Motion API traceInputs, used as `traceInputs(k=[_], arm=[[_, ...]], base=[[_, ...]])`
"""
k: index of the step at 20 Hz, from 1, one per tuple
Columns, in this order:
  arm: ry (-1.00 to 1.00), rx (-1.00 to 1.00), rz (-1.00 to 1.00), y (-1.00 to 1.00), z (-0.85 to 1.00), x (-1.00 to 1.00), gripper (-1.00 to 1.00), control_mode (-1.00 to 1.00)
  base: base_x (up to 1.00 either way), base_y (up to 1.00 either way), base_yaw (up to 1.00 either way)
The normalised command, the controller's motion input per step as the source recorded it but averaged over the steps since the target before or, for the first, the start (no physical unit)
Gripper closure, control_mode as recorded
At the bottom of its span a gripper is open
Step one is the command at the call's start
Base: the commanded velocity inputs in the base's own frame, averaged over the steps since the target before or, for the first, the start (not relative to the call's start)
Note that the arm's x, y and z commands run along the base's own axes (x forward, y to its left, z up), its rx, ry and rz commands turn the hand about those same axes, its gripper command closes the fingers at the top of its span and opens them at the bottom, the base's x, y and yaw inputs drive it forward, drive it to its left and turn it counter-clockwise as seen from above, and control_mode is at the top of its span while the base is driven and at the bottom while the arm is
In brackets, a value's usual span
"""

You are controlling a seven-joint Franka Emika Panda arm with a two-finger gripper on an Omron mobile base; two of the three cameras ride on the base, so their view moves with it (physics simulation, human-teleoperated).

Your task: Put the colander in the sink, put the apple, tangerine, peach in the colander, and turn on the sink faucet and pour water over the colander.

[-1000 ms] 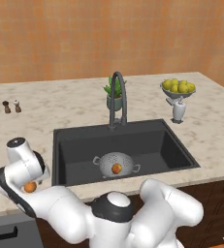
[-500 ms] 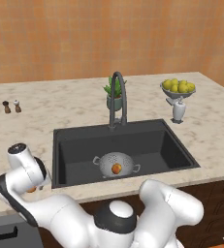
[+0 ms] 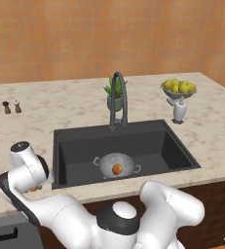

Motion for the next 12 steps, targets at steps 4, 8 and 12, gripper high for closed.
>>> traceInputs(k=[4, 8, 12], arm=[[0.00, 0.00, -0.05, -0.63, 0.41, -0.04, 1.00, -1.00], [0.00, 0.00, -0.14, -0.97, 0.19, 0.00, 1.00, -1.00], [0.00, 0.02, -0.13, -1.00, 0.00, 0.00, 1.00, -1.00]], base=[[0.00, 0.00, 0.00], [0.00, 0.00, 0.00], [0.00, 0.00, 0.00]])
